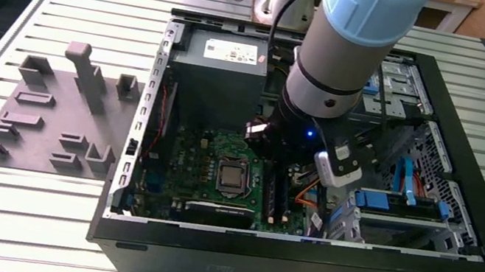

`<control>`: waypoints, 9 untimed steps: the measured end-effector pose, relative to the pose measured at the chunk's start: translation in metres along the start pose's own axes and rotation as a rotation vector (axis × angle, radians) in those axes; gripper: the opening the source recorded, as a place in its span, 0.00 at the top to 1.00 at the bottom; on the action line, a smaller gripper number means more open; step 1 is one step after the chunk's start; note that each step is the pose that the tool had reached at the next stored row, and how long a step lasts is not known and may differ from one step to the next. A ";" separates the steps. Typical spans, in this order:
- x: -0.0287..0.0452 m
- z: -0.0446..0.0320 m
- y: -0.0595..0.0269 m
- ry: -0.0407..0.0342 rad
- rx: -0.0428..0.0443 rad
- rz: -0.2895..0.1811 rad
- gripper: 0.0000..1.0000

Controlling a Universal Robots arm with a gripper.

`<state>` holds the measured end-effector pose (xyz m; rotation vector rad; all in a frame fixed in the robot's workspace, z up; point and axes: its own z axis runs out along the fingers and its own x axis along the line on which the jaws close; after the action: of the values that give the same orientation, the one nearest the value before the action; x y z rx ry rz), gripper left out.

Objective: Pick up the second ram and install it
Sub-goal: 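Insert the second ram into the second slot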

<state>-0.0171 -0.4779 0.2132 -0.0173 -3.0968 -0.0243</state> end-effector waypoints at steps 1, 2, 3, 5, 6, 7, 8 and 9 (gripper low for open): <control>0.0000 -0.0001 0.0000 0.0000 -0.0001 0.000 0.82; 0.0001 -0.0010 0.0000 0.0000 -0.0002 0.000 0.82; 0.0001 -0.0027 0.0001 -0.0001 -0.0004 0.000 0.86; 0.0004 -0.0074 0.0001 0.0003 0.0002 0.000 0.86; 0.0004 -0.0098 0.0002 0.0004 0.0007 0.000 0.86; 0.0005 -0.0119 0.0002 0.0005 0.0017 0.000 0.86; 0.0006 -0.0132 0.0002 0.0005 0.0033 0.000 0.86; 0.0005 -0.0133 0.0003 0.0003 0.0050 0.000 0.86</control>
<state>-0.0171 -0.4778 0.2264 -0.0173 -3.0966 -0.0166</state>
